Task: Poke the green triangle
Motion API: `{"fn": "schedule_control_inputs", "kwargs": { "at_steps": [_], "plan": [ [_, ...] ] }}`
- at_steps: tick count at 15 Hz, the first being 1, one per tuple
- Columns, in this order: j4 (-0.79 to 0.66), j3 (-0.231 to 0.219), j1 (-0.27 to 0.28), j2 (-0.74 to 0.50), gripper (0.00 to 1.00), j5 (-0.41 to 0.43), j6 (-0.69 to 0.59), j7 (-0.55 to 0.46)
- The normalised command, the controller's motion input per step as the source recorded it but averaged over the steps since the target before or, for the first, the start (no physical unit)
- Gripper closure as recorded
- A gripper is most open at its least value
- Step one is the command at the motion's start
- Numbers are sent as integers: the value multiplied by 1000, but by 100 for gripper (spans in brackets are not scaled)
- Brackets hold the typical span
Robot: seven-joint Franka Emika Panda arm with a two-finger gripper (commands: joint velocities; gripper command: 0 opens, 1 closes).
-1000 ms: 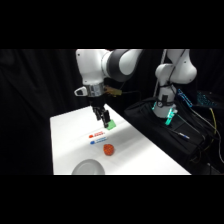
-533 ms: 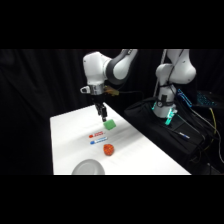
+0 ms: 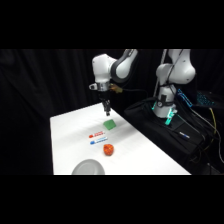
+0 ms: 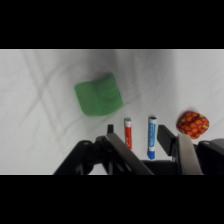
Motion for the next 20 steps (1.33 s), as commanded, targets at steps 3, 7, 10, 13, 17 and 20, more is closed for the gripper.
{"fn": "schedule_control_inputs", "kwargs": {
  "at_steps": [3,7,10,13,17,20],
  "plan": [
    [-295,-44,-41,-257,88,41,180,19],
    [-48,-26,-43,55,95,223,195,-107],
    [162,13,-58,293,95,353,143,-222],
    [291,64,-99,416,95,325,71,-208],
    [356,101,-163,455,94,218,46,-112],
    [365,80,-177,410,95,84,99,40]
  ]
}}
